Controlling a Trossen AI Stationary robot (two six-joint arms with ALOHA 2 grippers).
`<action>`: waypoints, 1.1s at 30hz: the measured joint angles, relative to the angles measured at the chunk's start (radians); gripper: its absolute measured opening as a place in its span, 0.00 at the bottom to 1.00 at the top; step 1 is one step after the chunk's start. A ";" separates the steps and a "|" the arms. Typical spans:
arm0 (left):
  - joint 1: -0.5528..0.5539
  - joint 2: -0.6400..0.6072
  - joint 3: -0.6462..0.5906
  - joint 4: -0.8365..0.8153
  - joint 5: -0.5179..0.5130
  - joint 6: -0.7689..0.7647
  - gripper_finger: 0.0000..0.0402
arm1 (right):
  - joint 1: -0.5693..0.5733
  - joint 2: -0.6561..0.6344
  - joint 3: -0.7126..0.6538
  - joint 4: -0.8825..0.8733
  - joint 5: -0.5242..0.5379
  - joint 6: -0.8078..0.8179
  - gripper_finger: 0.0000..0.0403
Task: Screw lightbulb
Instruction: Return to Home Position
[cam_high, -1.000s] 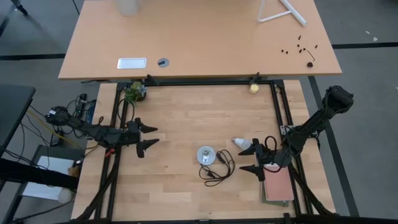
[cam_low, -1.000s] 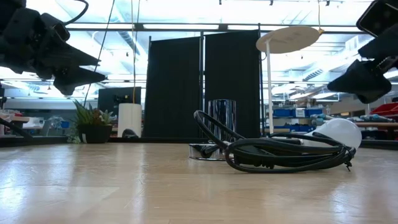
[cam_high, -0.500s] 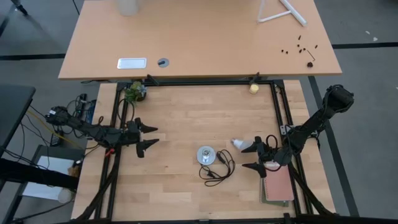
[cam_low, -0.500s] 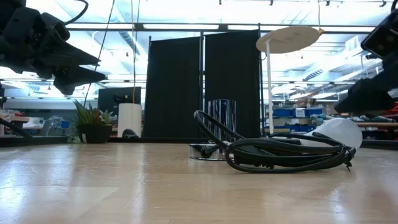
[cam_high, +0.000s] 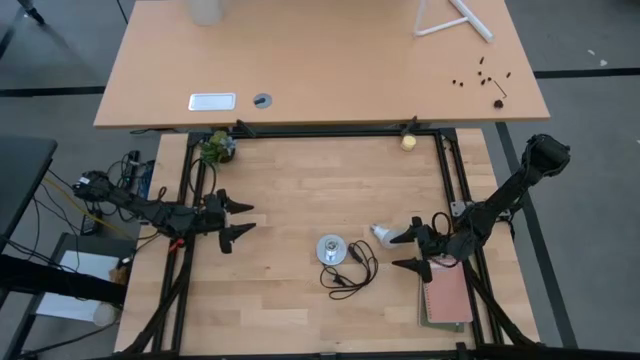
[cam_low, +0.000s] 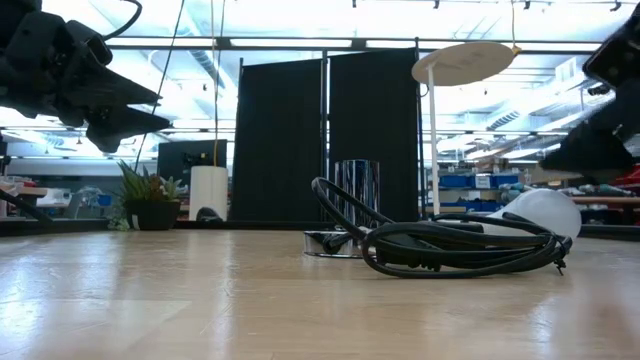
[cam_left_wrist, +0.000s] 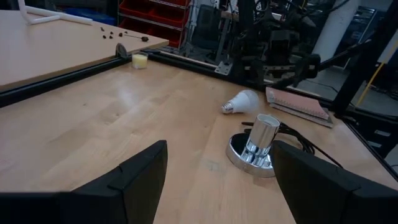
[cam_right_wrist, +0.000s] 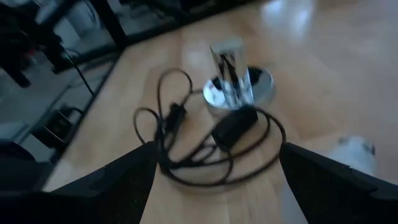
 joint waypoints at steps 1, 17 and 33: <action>0.000 0.000 0.000 0.000 0.000 0.000 0.72 | 0.000 -0.022 0.000 0.000 0.000 -0.019 0.86; 0.000 0.000 0.000 0.000 0.000 0.000 0.72 | -0.051 -0.374 0.000 0.055 -0.085 -0.644 0.86; 0.000 0.000 0.000 0.000 -0.001 0.000 0.72 | -0.397 -0.679 -0.062 -0.031 -0.516 -0.637 0.86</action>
